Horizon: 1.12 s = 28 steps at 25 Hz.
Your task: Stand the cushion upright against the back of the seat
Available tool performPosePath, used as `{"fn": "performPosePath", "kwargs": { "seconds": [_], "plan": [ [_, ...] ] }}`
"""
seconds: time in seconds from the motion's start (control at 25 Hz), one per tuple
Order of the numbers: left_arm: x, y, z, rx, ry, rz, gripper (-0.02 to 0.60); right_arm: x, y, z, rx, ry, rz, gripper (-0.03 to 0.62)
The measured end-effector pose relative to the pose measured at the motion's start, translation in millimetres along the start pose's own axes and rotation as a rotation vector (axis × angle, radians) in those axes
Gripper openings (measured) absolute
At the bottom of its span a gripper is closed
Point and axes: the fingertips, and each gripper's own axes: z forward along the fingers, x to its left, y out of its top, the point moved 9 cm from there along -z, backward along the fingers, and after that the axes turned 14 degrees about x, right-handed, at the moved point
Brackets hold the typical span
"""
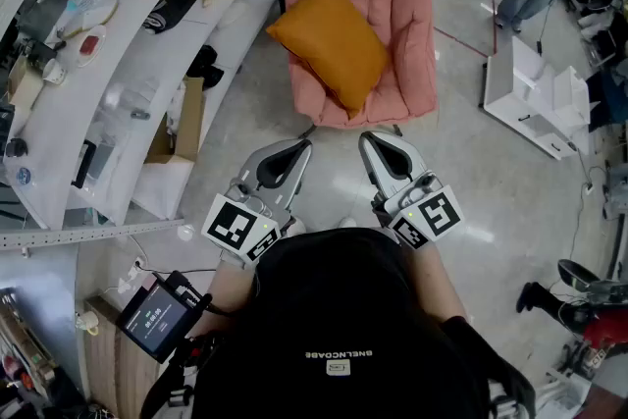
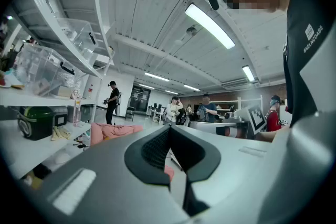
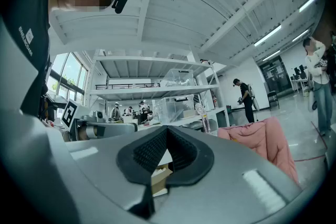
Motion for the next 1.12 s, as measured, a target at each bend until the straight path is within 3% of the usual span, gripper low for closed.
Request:
{"fn": "performPosePath", "kwargs": {
  "seconds": [0.44,0.64,1.12],
  "plan": [
    [33,-13,-28,0.013,-0.040,-0.028,0.017,31,-5,30,0.018,-0.034,-0.011,0.003],
    [49,-17,-39,0.019,-0.057,-0.030,0.017,41,-8,42,0.002,-0.037,0.026,0.005],
    [86,-47,-59,0.024,-0.037,-0.126,0.017,44,-25,59,0.004,-0.090,0.122,0.005]
  ]
}}
